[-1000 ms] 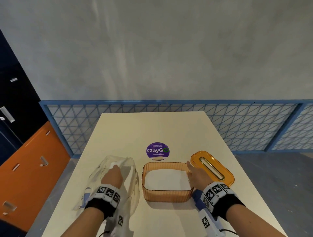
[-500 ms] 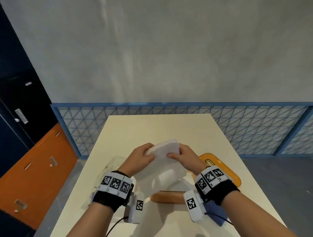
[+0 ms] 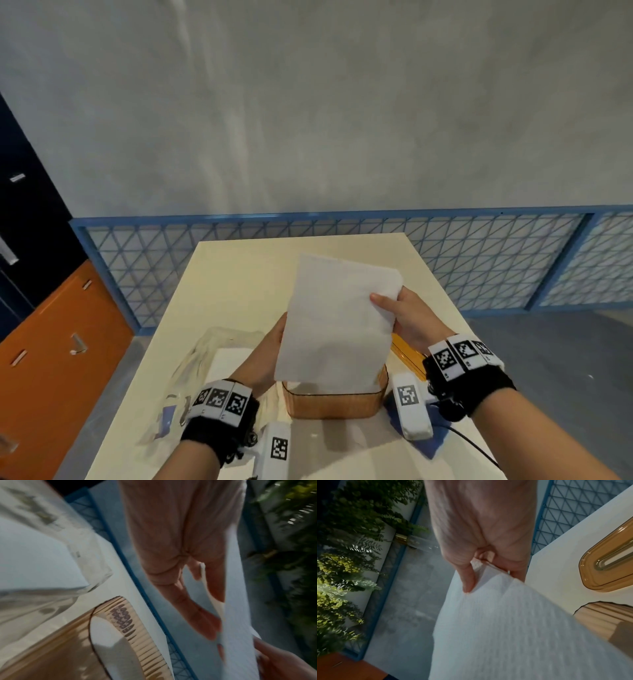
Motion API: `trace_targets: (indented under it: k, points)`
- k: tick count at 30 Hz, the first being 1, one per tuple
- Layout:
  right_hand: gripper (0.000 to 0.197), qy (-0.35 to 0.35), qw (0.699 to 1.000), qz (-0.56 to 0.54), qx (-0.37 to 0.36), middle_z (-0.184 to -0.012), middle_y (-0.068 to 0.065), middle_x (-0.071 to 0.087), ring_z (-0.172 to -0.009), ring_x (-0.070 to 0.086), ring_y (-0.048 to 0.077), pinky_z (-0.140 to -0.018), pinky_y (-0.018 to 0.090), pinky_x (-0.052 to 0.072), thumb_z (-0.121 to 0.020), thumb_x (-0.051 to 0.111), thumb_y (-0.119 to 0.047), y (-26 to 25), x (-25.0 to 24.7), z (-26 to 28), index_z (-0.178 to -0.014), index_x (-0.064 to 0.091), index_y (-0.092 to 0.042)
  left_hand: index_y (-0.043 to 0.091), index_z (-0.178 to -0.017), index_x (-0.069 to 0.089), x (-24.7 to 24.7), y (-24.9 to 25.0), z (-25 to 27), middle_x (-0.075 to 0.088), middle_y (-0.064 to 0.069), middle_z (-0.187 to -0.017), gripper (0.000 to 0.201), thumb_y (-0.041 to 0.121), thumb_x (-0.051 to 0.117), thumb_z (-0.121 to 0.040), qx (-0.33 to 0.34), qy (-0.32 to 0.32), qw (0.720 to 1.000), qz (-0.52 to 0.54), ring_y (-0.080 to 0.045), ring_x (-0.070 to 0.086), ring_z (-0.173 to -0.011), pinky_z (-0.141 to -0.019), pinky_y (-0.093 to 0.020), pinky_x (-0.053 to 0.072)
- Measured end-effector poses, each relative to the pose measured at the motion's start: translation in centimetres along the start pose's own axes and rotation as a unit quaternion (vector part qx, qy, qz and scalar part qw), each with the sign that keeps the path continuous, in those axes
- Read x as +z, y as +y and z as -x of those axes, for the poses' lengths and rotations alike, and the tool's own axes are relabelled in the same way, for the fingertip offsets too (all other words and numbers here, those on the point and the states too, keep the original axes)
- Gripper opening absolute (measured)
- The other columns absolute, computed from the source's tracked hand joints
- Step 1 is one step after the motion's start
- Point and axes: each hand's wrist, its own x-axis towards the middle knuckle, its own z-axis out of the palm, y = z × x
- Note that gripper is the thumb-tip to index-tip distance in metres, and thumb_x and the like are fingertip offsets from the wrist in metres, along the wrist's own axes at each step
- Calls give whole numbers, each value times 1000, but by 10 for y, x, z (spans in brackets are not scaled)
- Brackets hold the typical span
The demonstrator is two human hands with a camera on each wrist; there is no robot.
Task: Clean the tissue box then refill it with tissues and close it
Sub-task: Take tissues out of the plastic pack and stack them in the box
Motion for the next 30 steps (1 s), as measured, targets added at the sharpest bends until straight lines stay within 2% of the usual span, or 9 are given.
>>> trace_targets:
  k: [4,7,10,14,19,22,24,27,30]
  points:
    - [40,-15,999,-4,33,-122,11,65,-106,64,27,-86,40,56,-89,61,-11,10,-2,-2,-128,51,-9,57,-136,10,-2,4,-8,50,7,-130,100,14,77,-76,-13,26,996,87,-15,63,-109,-79,-39,59]
    - [44,-46,997,-6,69,-121,12,66,-109,63,31,-89,45,53,-87,64,-13,18,0,0,-129,51,-10,63,-123,30,-1,10,-11,50,1,-132,85,45,84,-59,-41,53,993,101,-29,57,-118,-82,-48,57]
    - [20,-73,992,-30,95,-95,6,72,-83,67,21,-67,32,57,-92,54,-6,22,6,7,-106,64,-16,42,-128,33,1,3,-16,44,-7,-136,67,32,74,-76,-114,88,972,183,-40,51,-120,-80,-50,58]
    - [19,-87,987,-36,134,-88,9,66,-76,64,21,-63,33,57,-95,48,-10,30,11,12,-109,61,-12,12,-139,31,-1,-11,-23,50,-18,-128,69,15,70,-82,-188,136,931,282,-34,60,-98,-61,-36,60]
    - [20,-86,982,-38,165,-90,9,68,-78,65,21,-62,33,57,-96,47,-21,38,10,17,-108,62,-15,0,-125,43,-2,-13,-25,52,-22,-126,43,2,61,-86,-206,188,916,288,-31,58,-94,-52,-34,57]
    - [45,-45,983,-80,156,-105,11,69,-95,66,25,-82,39,54,-96,37,-49,41,5,15,-110,65,-16,6,-131,37,0,-9,-21,54,-20,-112,45,-3,52,-90,-192,202,935,220,-26,55,-79,-60,-35,50]
    - [56,-14,984,-78,162,-104,10,68,-94,65,25,-77,37,54,-91,34,-62,38,3,15,-104,65,-17,14,-140,25,1,-10,-21,55,-10,-102,59,0,52,-90,-150,228,953,130,-25,56,-82,-63,-32,46]
    - [40,5,988,120,93,-113,7,64,-104,62,26,-82,40,55,-86,62,-40,41,6,12,-117,55,-15,19,-128,35,7,-10,-21,55,-6,-106,46,0,51,-89,-76,219,972,27,-22,57,-92,-68,-28,49]
    - [35,45,958,283,-31,-112,5,58,-100,57,19,-83,31,53,-86,58,-7,43,10,12,-117,47,-20,16,-112,44,15,-11,-17,55,-3,-102,31,3,53,-86,-12,215,975,-60,-15,55,-89,-68,-22,47]
